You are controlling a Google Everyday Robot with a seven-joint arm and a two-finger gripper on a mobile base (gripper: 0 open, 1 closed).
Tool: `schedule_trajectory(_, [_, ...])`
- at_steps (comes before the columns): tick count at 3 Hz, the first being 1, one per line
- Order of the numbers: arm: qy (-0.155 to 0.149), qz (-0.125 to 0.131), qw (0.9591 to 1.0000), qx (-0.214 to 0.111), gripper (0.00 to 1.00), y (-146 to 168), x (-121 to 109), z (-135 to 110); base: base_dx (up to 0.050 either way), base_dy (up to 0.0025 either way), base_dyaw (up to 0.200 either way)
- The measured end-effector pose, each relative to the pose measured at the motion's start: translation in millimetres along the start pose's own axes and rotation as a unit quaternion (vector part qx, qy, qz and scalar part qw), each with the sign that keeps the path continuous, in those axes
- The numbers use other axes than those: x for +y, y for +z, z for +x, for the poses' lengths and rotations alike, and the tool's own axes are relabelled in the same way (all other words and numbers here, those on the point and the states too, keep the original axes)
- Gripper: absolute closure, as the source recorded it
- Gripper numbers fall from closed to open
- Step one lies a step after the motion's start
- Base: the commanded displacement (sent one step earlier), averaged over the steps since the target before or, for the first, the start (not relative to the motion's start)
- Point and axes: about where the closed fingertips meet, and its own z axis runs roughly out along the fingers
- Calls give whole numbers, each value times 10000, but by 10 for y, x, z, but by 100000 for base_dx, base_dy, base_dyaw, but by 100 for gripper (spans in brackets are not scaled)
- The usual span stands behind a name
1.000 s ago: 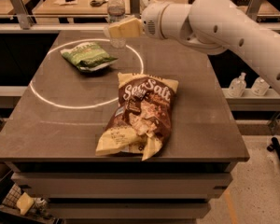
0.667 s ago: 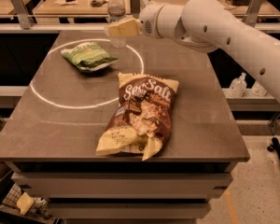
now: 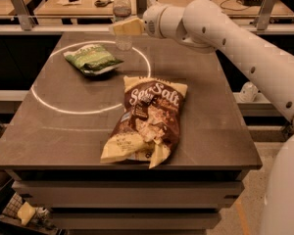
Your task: Pick water bottle
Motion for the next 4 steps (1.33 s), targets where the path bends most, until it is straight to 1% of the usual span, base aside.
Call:
schedule_trajectory(1, [7,-63,10000,-62,0,194,-36,-7,0,0,0])
schedule_trajectory(4, [-64,-196,9997,-102,0,717,-78,24,0,0,0])
